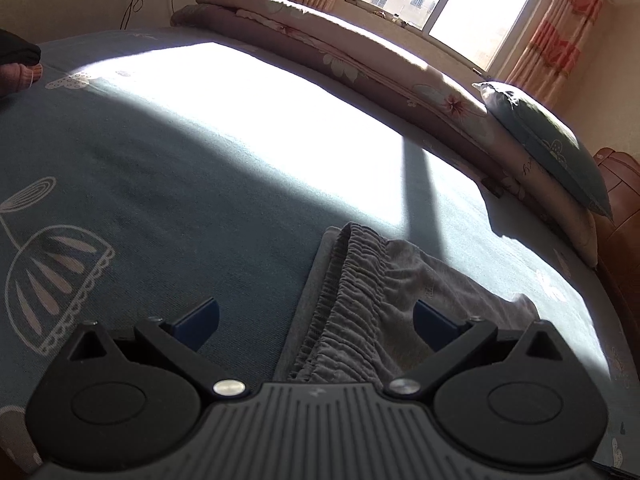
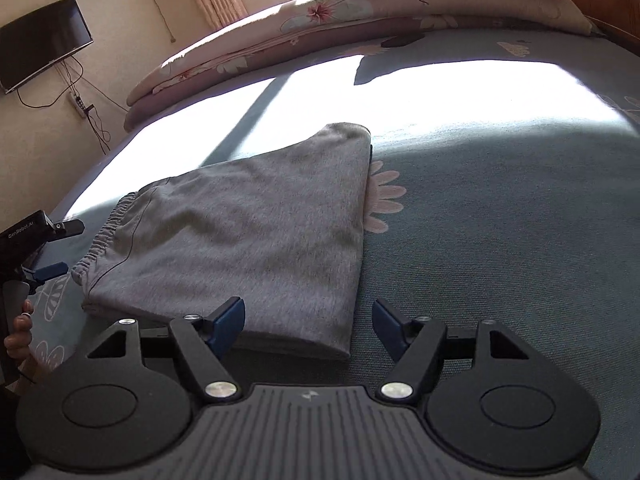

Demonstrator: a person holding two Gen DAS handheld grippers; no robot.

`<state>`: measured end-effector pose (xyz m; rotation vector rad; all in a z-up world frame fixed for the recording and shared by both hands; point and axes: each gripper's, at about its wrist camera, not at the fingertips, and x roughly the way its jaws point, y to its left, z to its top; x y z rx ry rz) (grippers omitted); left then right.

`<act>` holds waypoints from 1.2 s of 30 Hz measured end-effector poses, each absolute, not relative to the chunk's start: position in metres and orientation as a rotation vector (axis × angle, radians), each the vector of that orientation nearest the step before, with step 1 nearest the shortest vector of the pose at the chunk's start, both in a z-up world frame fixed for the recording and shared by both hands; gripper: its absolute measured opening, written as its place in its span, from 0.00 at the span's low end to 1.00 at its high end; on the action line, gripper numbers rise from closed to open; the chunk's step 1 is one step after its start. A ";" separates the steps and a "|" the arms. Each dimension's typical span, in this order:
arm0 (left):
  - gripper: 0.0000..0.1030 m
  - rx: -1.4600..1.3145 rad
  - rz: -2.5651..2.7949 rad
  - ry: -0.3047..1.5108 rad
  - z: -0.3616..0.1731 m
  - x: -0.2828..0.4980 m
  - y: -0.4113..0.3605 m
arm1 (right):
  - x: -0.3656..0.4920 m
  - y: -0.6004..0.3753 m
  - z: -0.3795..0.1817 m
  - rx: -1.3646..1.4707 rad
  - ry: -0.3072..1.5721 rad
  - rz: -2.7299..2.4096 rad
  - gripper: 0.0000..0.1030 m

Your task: Fold clothes

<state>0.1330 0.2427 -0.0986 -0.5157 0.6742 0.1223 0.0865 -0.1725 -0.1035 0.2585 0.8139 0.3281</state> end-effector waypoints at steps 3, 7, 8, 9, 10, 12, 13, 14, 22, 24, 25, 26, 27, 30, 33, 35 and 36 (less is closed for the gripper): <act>1.00 -0.553 0.108 0.731 -0.113 0.144 0.244 | 0.085 -0.172 -0.107 0.261 0.822 0.345 0.73; 1.00 -0.532 0.100 0.786 -0.125 0.154 0.232 | 0.081 -0.170 -0.106 0.240 0.817 0.357 0.73; 1.00 -0.512 0.104 0.787 -0.125 0.154 0.229 | 0.081 -0.169 -0.106 0.236 0.816 0.358 0.73; 1.00 -0.494 0.106 0.791 -0.125 0.154 0.226 | 0.080 -0.169 -0.105 0.235 0.812 0.355 0.73; 1.00 -0.481 0.108 0.792 -0.125 0.154 0.224 | 0.079 -0.170 -0.103 0.231 0.808 0.356 0.73; 1.00 -0.456 0.110 0.789 -0.126 0.152 0.220 | 0.076 -0.170 -0.099 0.217 0.798 0.355 0.75; 1.00 -0.437 0.107 0.783 -0.127 0.152 0.218 | 0.076 -0.170 -0.097 0.203 0.793 0.358 0.76; 1.00 -0.417 0.104 0.776 -0.128 0.151 0.216 | 0.075 -0.170 -0.095 0.189 0.787 0.361 0.77; 0.99 -0.424 0.051 0.852 -0.122 0.164 0.225 | 0.067 -0.176 -0.081 0.128 0.746 0.410 0.77; 0.99 -0.446 0.028 0.905 -0.120 0.172 0.232 | 0.063 -0.182 -0.078 0.146 0.734 0.425 0.77; 0.99 -0.447 0.014 0.932 -0.120 0.177 0.234 | 0.061 -0.185 -0.077 0.159 0.726 0.432 0.78; 0.99 -0.443 0.002 0.954 -0.120 0.180 0.235 | 0.058 -0.189 -0.075 0.174 0.718 0.438 0.78; 0.99 -0.437 -0.006 0.971 -0.119 0.181 0.235 | 0.054 -0.193 -0.073 0.188 0.708 0.443 0.78; 0.99 -0.406 -0.003 1.015 -0.118 0.185 0.231 | 0.043 -0.208 -0.066 0.242 0.679 0.461 0.79; 0.99 -0.395 0.037 1.040 -0.118 0.188 0.225 | 0.033 -0.222 -0.059 0.269 0.655 0.464 0.81; 1.00 -0.396 0.065 1.040 -0.118 0.190 0.222 | 0.028 -0.230 -0.057 0.276 0.648 0.445 0.81; 0.99 -0.378 0.067 1.047 -0.118 0.192 0.219 | 0.026 -0.233 -0.055 0.280 0.645 0.436 0.81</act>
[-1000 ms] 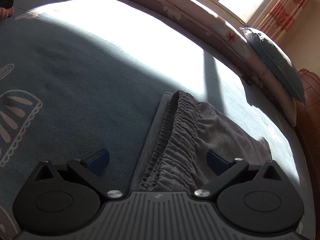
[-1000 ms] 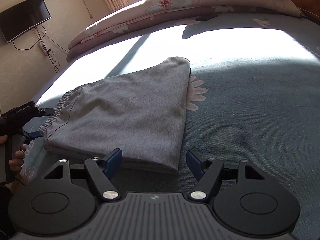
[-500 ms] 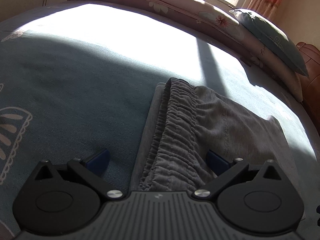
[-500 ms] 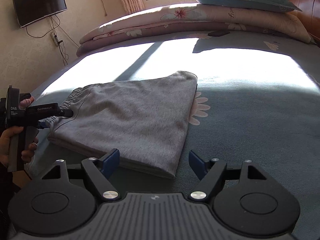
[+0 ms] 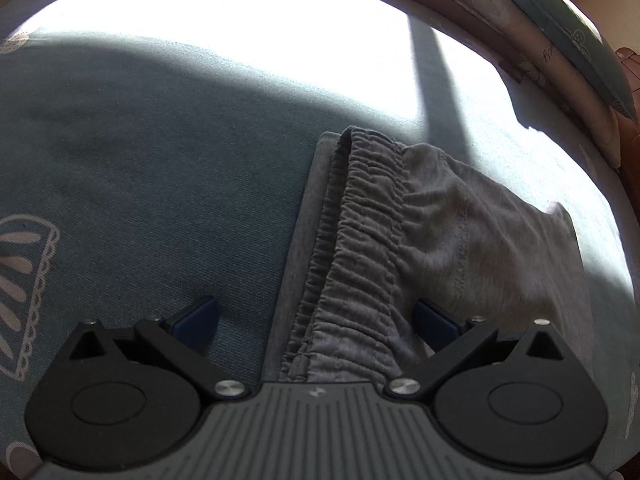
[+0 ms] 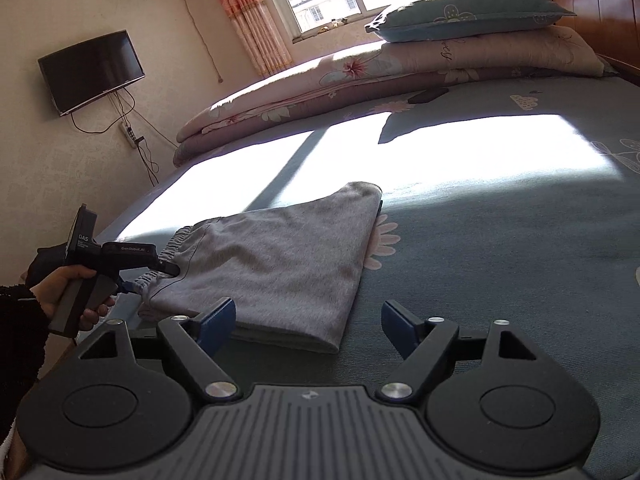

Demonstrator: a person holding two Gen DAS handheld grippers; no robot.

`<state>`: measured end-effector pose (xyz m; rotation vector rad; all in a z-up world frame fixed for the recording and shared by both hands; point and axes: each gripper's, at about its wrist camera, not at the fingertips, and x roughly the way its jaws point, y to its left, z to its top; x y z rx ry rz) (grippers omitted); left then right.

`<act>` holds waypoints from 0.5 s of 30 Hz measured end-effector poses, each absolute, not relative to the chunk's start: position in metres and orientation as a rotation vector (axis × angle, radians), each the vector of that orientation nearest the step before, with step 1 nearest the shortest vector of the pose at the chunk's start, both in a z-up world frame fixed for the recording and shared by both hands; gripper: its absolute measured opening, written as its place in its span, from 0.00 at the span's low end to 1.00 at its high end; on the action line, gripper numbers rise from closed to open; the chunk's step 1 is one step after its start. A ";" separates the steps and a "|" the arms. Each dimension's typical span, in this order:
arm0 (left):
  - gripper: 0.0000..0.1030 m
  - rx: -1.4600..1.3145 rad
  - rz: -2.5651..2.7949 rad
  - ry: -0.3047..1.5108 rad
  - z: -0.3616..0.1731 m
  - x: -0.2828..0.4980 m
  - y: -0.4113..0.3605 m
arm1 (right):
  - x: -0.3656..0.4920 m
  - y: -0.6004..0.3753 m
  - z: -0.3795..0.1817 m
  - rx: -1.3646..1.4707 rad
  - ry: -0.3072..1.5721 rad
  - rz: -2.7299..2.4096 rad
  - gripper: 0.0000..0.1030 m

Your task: Fold clothes

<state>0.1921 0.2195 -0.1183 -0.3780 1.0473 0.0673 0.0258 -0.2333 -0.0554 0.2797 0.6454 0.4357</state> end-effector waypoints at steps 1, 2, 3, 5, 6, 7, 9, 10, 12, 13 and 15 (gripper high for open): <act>1.00 -0.350 0.060 1.058 -0.119 0.194 0.216 | 0.024 -0.237 -0.055 0.285 0.644 0.430 0.81; 1.00 -0.319 0.051 1.069 -0.119 0.196 0.213 | 0.022 -0.240 -0.054 0.290 0.642 0.425 0.82; 1.00 -0.299 0.041 1.076 -0.119 0.196 0.211 | 0.021 -0.242 -0.054 0.292 0.644 0.424 0.82; 1.00 -0.292 0.015 1.083 -0.119 0.196 0.213 | 0.020 -0.243 -0.056 0.293 0.652 0.415 0.82; 1.00 -0.299 0.001 1.085 -0.119 0.195 0.216 | 0.021 -0.243 -0.057 0.294 0.657 0.409 0.82; 0.99 -0.307 -0.011 1.085 -0.119 0.195 0.218 | 0.023 -0.243 -0.061 0.299 0.668 0.404 0.82; 0.99 -0.324 -0.041 1.070 -0.120 0.192 0.224 | 0.026 -0.241 -0.066 0.309 0.689 0.406 0.82; 0.99 -0.322 -0.059 1.058 -0.121 0.189 0.226 | 0.029 -0.240 -0.069 0.314 0.702 0.407 0.82; 0.99 -0.303 -0.091 1.042 -0.121 0.184 0.227 | 0.032 -0.237 -0.073 0.311 0.715 0.406 0.82; 1.00 -0.295 -0.106 1.039 -0.121 0.183 0.228 | 0.034 -0.236 -0.075 0.309 0.722 0.405 0.82; 1.00 -0.333 -0.110 1.037 -0.120 0.182 0.233 | 0.038 -0.233 -0.078 0.309 0.734 0.402 0.82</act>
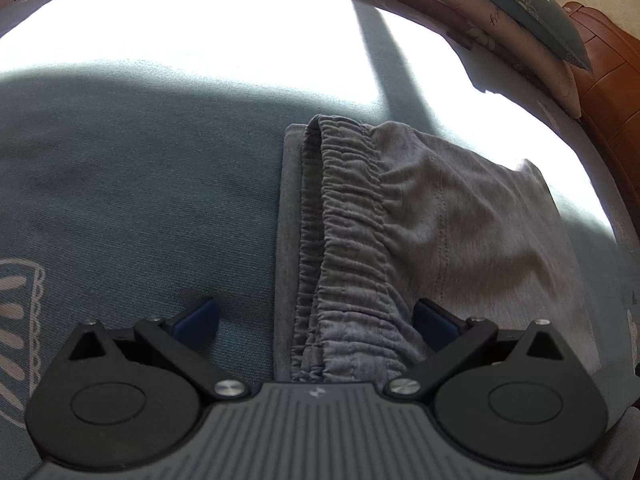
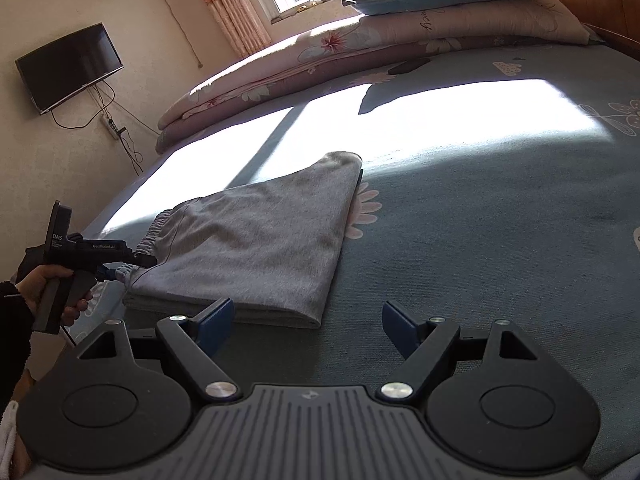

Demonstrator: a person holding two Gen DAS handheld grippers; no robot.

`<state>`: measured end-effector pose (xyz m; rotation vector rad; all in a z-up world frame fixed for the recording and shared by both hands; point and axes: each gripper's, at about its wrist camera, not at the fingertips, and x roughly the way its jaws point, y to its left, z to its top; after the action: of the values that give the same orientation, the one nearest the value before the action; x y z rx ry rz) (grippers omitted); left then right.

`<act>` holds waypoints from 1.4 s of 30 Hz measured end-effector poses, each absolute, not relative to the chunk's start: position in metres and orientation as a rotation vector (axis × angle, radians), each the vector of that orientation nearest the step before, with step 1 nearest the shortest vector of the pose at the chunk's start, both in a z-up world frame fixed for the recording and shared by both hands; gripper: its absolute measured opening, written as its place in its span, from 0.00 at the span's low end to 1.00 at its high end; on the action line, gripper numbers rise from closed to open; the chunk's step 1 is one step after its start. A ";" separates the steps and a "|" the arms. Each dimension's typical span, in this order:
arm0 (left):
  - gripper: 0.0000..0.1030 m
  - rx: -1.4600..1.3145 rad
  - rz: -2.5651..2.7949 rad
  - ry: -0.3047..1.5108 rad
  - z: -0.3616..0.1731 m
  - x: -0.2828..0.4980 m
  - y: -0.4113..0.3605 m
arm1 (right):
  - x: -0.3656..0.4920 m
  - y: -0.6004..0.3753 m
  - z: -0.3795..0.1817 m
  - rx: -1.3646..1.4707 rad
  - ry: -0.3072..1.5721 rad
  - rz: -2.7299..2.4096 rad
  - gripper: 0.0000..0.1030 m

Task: Fold clothes
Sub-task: 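Close the left gripper on the waistband edge of the folded pants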

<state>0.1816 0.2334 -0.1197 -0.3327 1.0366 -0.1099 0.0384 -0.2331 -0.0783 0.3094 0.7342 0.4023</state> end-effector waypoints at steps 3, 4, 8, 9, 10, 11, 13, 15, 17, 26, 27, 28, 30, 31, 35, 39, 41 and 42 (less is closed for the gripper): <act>0.99 -0.464 -0.117 1.031 -0.116 0.186 0.248 | 0.045 -0.230 -0.083 0.308 0.756 0.389 0.82; 1.00 -0.506 -0.129 1.025 -0.115 0.189 0.252 | 0.048 -0.229 -0.084 0.307 0.763 0.384 0.82; 1.00 -0.665 -0.181 1.013 -0.122 0.206 0.270 | 0.058 -0.227 -0.089 0.301 0.785 0.356 0.82; 1.00 -0.693 -0.192 1.015 -0.125 0.210 0.273 | 0.060 -0.227 -0.090 0.299 0.790 0.350 0.82; 0.99 -0.708 -0.203 1.016 -0.127 0.213 0.274 | 0.062 -0.226 -0.091 0.297 0.795 0.343 0.82; 0.99 -0.718 -0.217 1.015 -0.128 0.215 0.274 | 0.064 -0.225 -0.091 0.295 0.799 0.339 0.82; 0.99 -0.719 -0.255 1.022 -0.130 0.222 0.273 | 0.068 -0.223 -0.093 0.288 0.807 0.331 0.82; 0.99 -0.719 -0.290 1.025 -0.132 0.229 0.270 | 0.071 -0.220 -0.094 0.280 0.816 0.328 0.82; 0.99 -0.733 -0.321 1.027 -0.135 0.234 0.268 | 0.074 -0.215 -0.096 0.267 0.827 0.329 0.82; 0.99 -0.797 -0.449 1.029 -0.143 0.204 0.276 | 0.079 -0.195 -0.095 0.205 0.843 0.362 0.82; 0.99 -0.801 -0.463 1.023 -0.145 0.201 0.278 | 0.079 -0.195 -0.095 0.199 0.843 0.363 0.82; 0.99 -0.813 -0.471 1.017 -0.147 0.201 0.279 | 0.079 -0.195 -0.094 0.197 0.843 0.362 0.82; 0.99 -0.851 -0.483 1.004 -0.149 0.206 0.284 | 0.080 -0.195 -0.094 0.195 0.845 0.360 0.82; 0.99 -0.861 -0.489 0.994 -0.149 0.211 0.286 | 0.081 -0.196 -0.093 0.193 0.843 0.356 0.82; 0.99 -0.878 -0.494 0.962 -0.150 0.238 0.286 | 0.082 -0.198 -0.090 0.193 0.833 0.339 0.82; 0.99 -0.880 -0.516 0.950 -0.150 0.243 0.285 | 0.082 -0.199 -0.090 0.194 0.831 0.325 0.82; 0.99 -0.878 -0.552 0.956 -0.150 0.235 0.286 | 0.082 -0.198 -0.090 0.196 0.832 0.329 0.82; 0.99 -0.879 -0.570 0.961 -0.151 0.230 0.286 | 0.082 -0.197 -0.089 0.192 0.831 0.332 0.82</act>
<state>0.2301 0.2855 -0.1507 -0.8794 0.9612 -0.5695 0.0824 -0.1968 -0.0895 0.1918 0.8305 0.3323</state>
